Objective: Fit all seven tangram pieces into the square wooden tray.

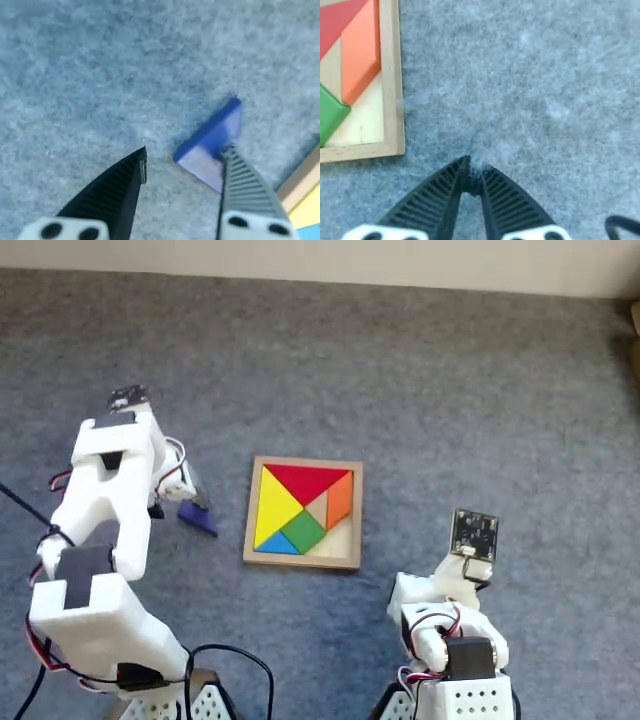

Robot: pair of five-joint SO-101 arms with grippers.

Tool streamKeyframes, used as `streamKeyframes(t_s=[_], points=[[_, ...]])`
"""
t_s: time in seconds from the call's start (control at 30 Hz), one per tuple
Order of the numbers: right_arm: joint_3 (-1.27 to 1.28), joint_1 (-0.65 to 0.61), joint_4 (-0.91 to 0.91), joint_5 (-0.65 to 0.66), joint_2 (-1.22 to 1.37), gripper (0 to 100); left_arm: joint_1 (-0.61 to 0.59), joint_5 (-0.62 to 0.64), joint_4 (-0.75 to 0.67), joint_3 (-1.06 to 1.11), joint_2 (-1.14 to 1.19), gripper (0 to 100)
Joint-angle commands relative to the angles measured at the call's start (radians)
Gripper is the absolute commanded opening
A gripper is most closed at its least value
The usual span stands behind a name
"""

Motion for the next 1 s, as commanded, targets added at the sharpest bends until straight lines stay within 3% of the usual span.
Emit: streamKeyframes(t_s=[0.0,0.27,0.73,0.97], points=[[0.137,0.012,0.005,0.012,0.01,0.5,0.045,-0.012,0.0,-0.035,0.036,17],[0.137,0.012,0.005,0.012,0.01,0.5,0.145,-0.012,-0.002,-0.036,0.041,17],[0.137,0.012,0.005,0.012,0.01,0.5,0.159,-0.012,-0.003,-0.036,0.039,17],[0.137,0.012,0.005,0.012,0.01,0.5,0.159,-0.012,-0.015,-0.036,0.036,1]])
